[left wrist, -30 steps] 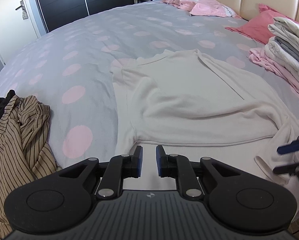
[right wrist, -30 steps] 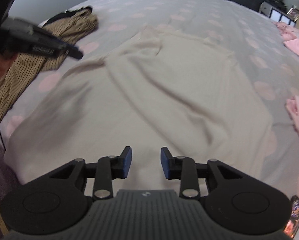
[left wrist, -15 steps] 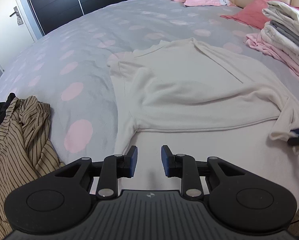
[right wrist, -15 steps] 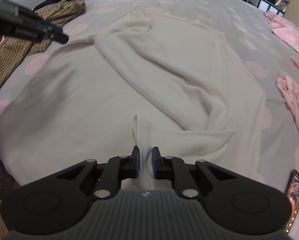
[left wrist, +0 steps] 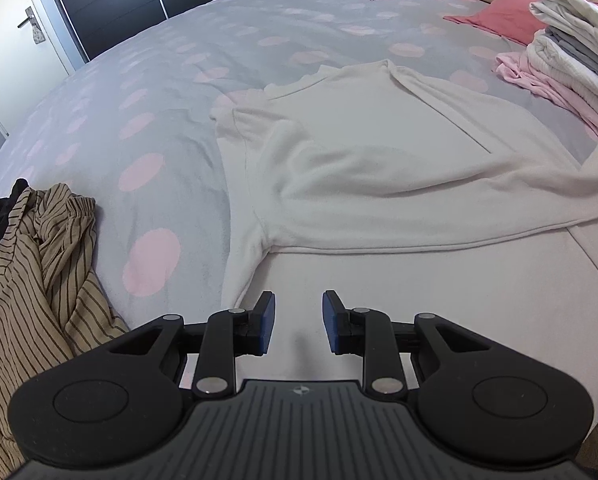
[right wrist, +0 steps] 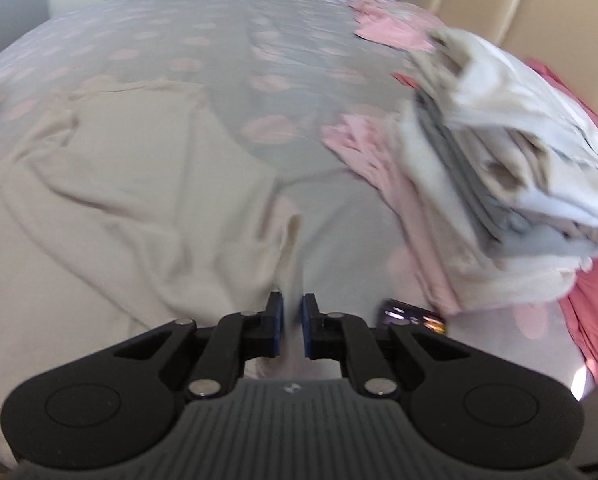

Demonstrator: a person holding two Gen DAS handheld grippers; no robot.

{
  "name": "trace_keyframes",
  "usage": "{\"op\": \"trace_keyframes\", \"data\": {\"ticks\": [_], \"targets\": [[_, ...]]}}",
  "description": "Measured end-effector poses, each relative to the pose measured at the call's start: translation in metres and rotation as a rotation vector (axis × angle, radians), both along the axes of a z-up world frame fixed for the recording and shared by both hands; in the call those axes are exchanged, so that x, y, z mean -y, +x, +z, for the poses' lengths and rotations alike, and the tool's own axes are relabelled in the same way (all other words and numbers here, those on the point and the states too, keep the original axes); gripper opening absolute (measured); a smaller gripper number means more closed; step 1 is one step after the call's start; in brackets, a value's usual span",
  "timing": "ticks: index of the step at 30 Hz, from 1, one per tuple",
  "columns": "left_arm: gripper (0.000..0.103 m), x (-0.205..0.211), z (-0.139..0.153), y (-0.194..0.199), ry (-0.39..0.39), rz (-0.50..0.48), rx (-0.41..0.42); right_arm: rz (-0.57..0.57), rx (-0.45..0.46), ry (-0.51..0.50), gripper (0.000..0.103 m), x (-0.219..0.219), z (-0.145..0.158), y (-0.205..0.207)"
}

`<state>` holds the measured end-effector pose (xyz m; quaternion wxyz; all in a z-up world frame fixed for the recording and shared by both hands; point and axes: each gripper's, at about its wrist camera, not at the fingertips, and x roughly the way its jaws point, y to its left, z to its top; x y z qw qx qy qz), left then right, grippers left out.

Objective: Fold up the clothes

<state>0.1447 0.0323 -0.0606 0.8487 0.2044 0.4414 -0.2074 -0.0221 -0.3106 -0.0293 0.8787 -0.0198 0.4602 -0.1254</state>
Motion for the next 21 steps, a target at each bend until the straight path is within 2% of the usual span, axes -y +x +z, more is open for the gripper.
{"op": "trace_keyframes", "data": {"ticks": [4,8,11,17,21], "targets": [[0.024,0.005,-0.002,0.0,0.007,-0.006,-0.004,-0.048,-0.04,-0.002,0.012,0.021,-0.012,-0.003],[0.024,0.007,-0.003,0.0,0.01,-0.01,-0.005,-0.014,-0.014,-0.03,0.023,0.021,-0.006,-0.013],[0.024,0.007,-0.005,0.002,0.016,-0.003,-0.009,0.116,-0.011,-0.025,0.023,0.008,-0.007,-0.02],[0.024,0.003,-0.006,0.007,0.013,0.017,-0.016,0.385,-0.097,-0.155,0.022,-0.031,-0.034,-0.028],[0.024,0.004,-0.007,0.009,0.015,0.013,-0.019,0.505,-0.11,-0.201,0.022,-0.047,-0.043,-0.03]]}}
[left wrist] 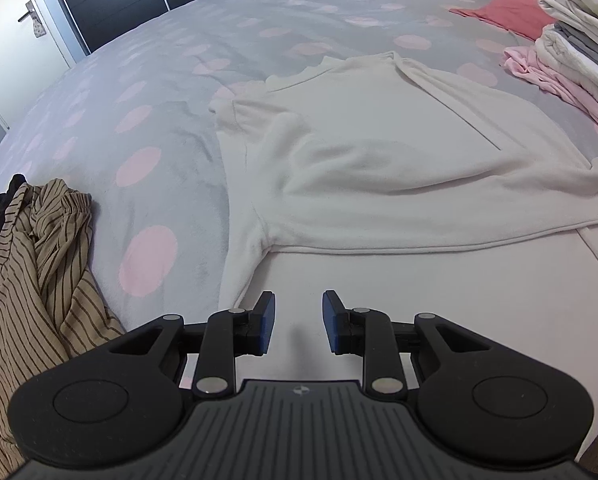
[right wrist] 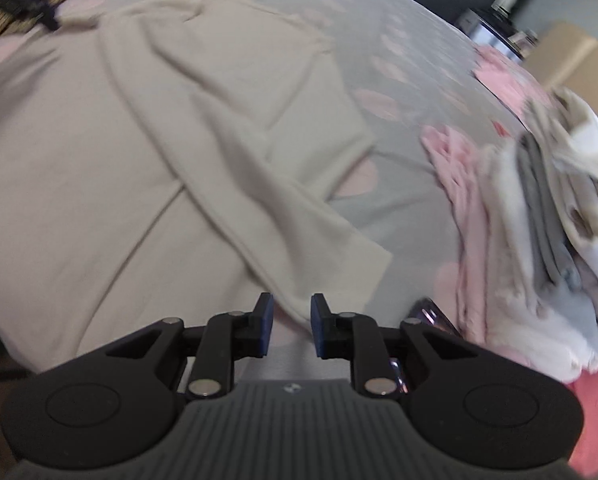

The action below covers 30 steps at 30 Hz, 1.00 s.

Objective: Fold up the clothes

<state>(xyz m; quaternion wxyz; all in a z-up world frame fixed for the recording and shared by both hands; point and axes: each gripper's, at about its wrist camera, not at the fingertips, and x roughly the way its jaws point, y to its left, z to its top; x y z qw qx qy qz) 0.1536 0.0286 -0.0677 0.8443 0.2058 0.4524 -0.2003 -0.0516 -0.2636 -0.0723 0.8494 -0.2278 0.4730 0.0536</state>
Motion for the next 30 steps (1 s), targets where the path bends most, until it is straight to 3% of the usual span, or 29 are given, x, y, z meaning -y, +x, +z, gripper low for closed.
{"op": "trace_keyframes", "data": {"ticks": [9,12,16,20,24,30], "targets": [[0.024,-0.002,-0.004,0.003,0.008,0.002,-0.005,0.125,-0.012,-0.11,0.021,-0.012,-0.022,0.015],[0.024,-0.003,-0.005,0.003,0.005,-0.014,0.007,0.155,0.0,-0.14,0.007,-0.019,-0.023,0.018],[0.024,-0.002,-0.007,-0.002,0.013,-0.095,0.057,0.155,-0.005,-0.141,0.005,-0.028,-0.001,0.019],[0.027,0.0,-0.016,-0.01,0.07,-0.188,0.129,0.163,0.013,-0.074,0.005,-0.037,0.041,0.017],[0.03,0.007,-0.028,-0.016,0.178,-0.273,0.243,0.174,0.043,-0.003,0.005,-0.047,0.078,0.015],[0.03,0.026,-0.06,-0.02,0.466,-0.454,0.398,0.164,0.046,0.023,0.005,-0.05,0.089,0.017]]}}
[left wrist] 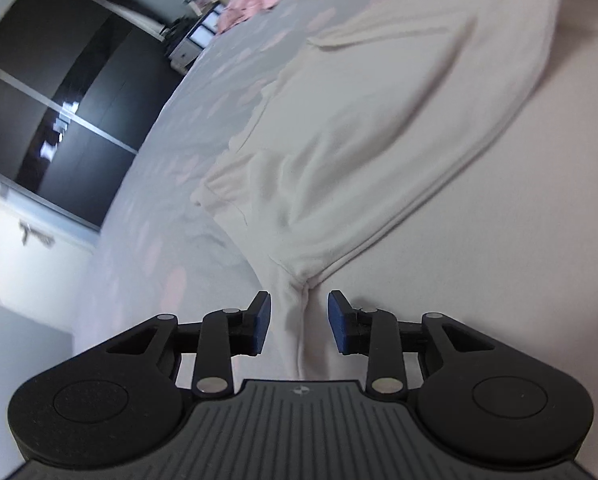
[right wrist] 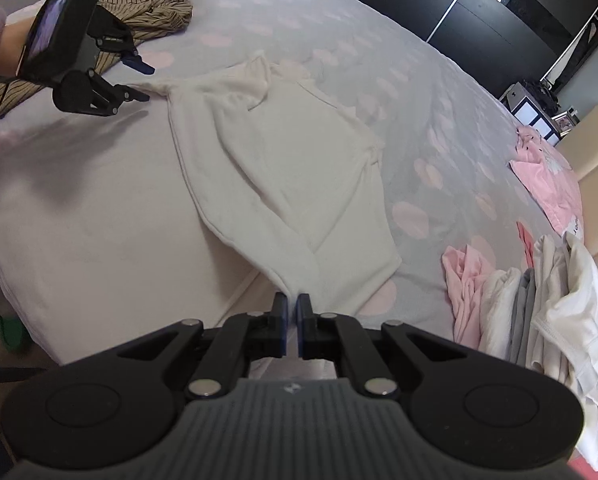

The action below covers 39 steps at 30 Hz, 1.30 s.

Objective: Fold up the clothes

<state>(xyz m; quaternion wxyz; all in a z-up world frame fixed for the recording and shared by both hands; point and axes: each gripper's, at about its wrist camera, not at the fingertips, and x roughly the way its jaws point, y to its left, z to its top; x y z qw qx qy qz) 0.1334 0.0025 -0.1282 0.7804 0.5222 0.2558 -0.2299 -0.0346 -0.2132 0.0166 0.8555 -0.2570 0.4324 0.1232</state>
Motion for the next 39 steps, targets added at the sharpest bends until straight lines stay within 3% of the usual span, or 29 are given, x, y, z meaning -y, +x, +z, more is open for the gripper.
{"op": "trace_keyframes", "data": {"ticks": [8,10,12,16,19,22,28,32,39], "targets": [[0.03,0.014,-0.05,0.0,0.346,-0.194,0.161,-0.012,-0.012,0.025,0.005,0.002,-0.003,-0.002],[0.025,0.015,-0.057,0.004,0.371,-0.191,0.185,-0.022,-0.013,0.034,0.005,0.007,-0.003,-0.001],[0.015,0.016,-0.053,0.007,0.333,-0.171,0.193,-0.031,-0.016,0.04,0.005,0.012,-0.004,-0.001],[0.009,0.016,-0.023,0.014,0.159,-0.079,0.177,-0.033,-0.025,0.066,0.005,0.019,-0.003,-0.005],[0.006,0.001,0.011,0.033,-0.1,0.105,0.052,-0.01,-0.048,0.108,0.005,0.018,-0.001,-0.011],[0.004,-0.033,0.037,0.063,-0.412,0.339,-0.11,0.042,-0.106,0.198,0.005,0.008,0.004,-0.019],[0.002,-0.111,0.053,0.103,-0.813,0.637,-0.289,0.178,-0.232,0.367,0.005,-0.048,0.013,-0.035],[0.002,-0.155,0.042,0.117,-1.007,0.764,-0.387,0.253,-0.308,0.439,0.005,-0.105,0.013,-0.041],[0.002,-0.194,0.026,0.135,-1.243,0.828,-0.503,0.326,-0.409,0.503,0.005,-0.207,-0.007,-0.048]]}}
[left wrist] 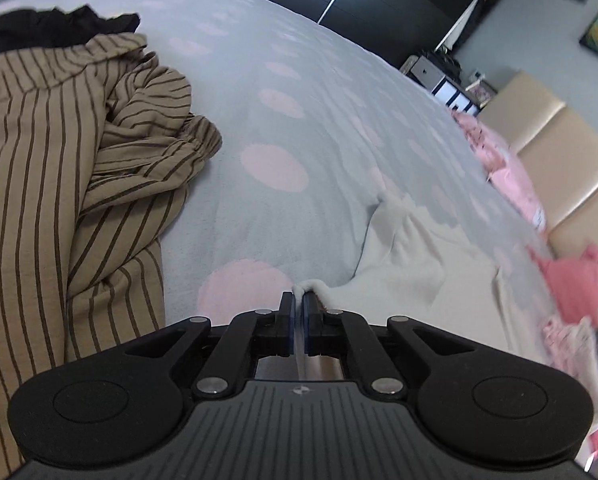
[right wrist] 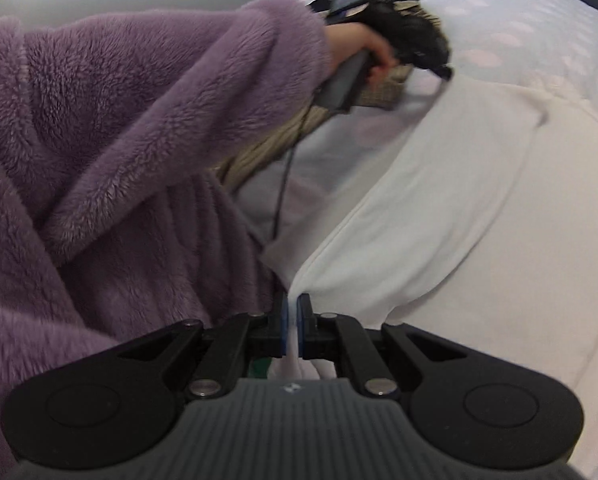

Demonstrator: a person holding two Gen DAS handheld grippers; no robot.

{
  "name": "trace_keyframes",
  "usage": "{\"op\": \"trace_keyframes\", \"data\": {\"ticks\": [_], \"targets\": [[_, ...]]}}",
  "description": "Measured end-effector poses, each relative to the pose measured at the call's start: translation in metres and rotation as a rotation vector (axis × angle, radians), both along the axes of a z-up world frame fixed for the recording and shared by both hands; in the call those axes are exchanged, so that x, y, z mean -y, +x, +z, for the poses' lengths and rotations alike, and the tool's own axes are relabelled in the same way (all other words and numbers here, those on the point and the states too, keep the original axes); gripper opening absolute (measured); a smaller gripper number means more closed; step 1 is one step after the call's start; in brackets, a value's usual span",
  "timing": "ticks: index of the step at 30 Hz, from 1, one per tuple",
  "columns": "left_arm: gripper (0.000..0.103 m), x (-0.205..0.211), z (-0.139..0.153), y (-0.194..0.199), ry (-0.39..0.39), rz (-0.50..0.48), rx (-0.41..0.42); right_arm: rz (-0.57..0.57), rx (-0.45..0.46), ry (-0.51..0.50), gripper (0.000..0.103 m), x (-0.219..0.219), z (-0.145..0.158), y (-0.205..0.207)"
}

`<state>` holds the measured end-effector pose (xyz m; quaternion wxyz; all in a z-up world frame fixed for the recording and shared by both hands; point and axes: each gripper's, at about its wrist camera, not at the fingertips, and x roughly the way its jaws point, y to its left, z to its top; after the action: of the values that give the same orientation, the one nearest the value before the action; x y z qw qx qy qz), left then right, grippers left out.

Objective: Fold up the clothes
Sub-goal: 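Pinch the sweater hem with the left gripper while the right gripper reaches the hem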

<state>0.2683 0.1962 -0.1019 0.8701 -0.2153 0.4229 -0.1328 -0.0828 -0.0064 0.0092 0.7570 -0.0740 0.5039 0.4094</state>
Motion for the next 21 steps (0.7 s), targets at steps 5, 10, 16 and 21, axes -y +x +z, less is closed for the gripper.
{"op": "trace_keyframes", "data": {"ticks": [5,10,16,21], "targets": [[0.002,-0.015,-0.011,0.008,-0.099,0.014,-0.021,-0.017,-0.066,0.023,0.005,-0.046,-0.021,0.004],[0.002,-0.019,-0.023,0.015,-0.117,0.002,-0.025,-0.032,-0.093,0.052,0.005,-0.071,-0.038,0.012],[0.002,-0.019,-0.036,0.015,-0.12,-0.009,-0.033,-0.077,-0.138,0.028,0.028,-0.074,-0.062,0.018],[0.002,-0.022,-0.038,0.014,-0.124,-0.007,-0.045,-0.155,-0.105,-0.005,0.034,-0.038,-0.058,0.041]]}}
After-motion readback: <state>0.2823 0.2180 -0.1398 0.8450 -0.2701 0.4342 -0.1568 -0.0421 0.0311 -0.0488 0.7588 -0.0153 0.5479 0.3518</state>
